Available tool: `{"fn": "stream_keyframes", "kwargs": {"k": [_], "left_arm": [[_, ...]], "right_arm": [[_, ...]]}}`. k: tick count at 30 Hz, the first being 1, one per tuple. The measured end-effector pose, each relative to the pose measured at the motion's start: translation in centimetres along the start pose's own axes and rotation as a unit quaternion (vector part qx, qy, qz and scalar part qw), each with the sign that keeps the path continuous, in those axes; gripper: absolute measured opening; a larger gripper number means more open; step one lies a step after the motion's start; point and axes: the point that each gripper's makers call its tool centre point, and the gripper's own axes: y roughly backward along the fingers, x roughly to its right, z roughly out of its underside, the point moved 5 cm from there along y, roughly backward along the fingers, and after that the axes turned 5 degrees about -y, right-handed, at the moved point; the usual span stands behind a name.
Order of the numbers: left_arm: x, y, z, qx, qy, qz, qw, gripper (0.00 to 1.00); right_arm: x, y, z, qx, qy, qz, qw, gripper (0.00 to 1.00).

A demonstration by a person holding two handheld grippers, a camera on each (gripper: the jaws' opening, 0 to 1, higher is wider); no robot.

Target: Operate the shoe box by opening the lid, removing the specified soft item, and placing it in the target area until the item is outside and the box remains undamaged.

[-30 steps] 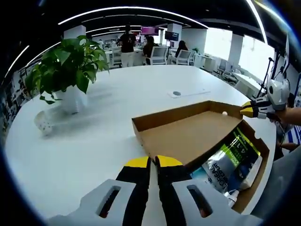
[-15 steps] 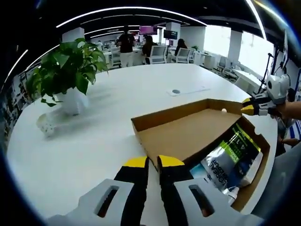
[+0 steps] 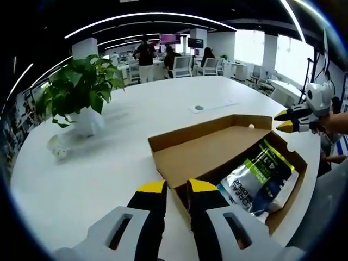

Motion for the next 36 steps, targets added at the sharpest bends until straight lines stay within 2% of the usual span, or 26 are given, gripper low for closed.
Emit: {"fn": "stream_keyframes", "kwargs": {"k": [12,20,30,36], "left_arm": [[2.0,1.7,0.4,0.011,-0.003,0.005,0.9999,0.18],[3.7,1.9,1.0,0.011,-0.014,0.018,0.9997,0.2],[6.3,0.8,2.3,-0.009,-0.028,0.048,0.9984,0.21],[6.8,0.7,2.7,-0.015,-0.034,0.054,0.9978,0.22]], "right_arm": [[-1.5,2.2,0.4,0.005,0.028,-0.011,0.9995,0.24],[-3.4,2.4,0.0,0.005,0.048,-0.037,0.9981,0.25],[-6.3,1.3,1.2,-0.034,0.051,-0.079,0.9949,0.26],[-7.2,0.3,1.9,-0.063,0.048,-0.091,0.9927,0.26]]}}
